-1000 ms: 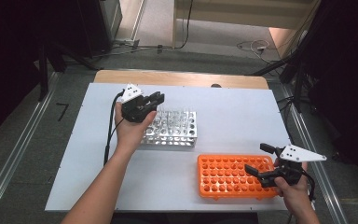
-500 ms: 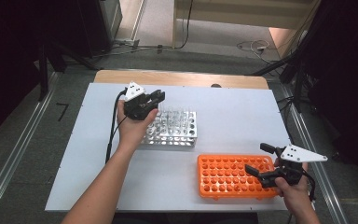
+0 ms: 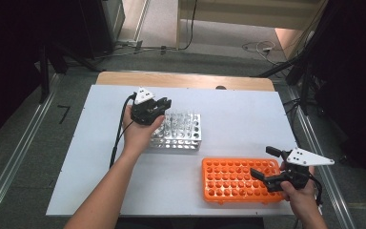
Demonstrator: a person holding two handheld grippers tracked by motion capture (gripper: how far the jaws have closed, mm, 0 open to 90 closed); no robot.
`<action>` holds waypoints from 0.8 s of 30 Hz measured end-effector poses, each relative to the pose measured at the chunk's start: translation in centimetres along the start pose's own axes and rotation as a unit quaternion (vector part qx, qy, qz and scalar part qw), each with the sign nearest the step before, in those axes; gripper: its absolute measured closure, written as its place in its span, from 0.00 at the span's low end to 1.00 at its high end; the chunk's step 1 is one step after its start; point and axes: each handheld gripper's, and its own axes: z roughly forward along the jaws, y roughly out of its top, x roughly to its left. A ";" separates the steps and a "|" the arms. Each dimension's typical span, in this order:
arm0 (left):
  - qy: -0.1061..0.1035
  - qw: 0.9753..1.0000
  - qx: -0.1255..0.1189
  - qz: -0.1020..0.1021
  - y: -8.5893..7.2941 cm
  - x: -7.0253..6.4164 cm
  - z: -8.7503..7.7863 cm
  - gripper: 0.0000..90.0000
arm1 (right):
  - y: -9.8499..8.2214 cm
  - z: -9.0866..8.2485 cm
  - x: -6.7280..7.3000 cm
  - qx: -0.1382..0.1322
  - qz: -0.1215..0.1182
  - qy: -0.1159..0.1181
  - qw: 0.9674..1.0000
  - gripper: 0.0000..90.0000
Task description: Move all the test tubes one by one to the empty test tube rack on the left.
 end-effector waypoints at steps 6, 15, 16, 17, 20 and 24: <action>-0.003 1.000 0.020 0.005 -0.3 -0.2 0.3 0.82 | 0.0 0.0 -0.1 0.001 0.002 0.000 1.000 0.00; 0.001 0.999 0.042 0.000 -0.7 -0.2 0.5 0.82 | -0.1 0.1 0.0 0.002 0.001 0.001 1.000 0.00; 0.001 0.999 0.043 -0.001 -0.7 -0.2 0.5 0.82 | -0.1 0.1 -0.1 0.002 0.001 0.000 1.000 0.00; 0.001 0.999 0.045 0.000 -0.7 -0.2 0.5 0.82 | -0.1 0.1 -0.1 0.002 0.002 0.001 1.000 0.00; -0.003 0.999 0.053 0.002 -0.8 -0.2 0.5 0.81 | -0.1 0.1 -0.1 0.002 0.002 0.000 1.000 0.00; -0.007 0.999 0.049 -0.002 -0.9 -0.1 0.4 0.80 | -0.1 0.2 0.0 0.004 0.000 0.000 1.000 0.00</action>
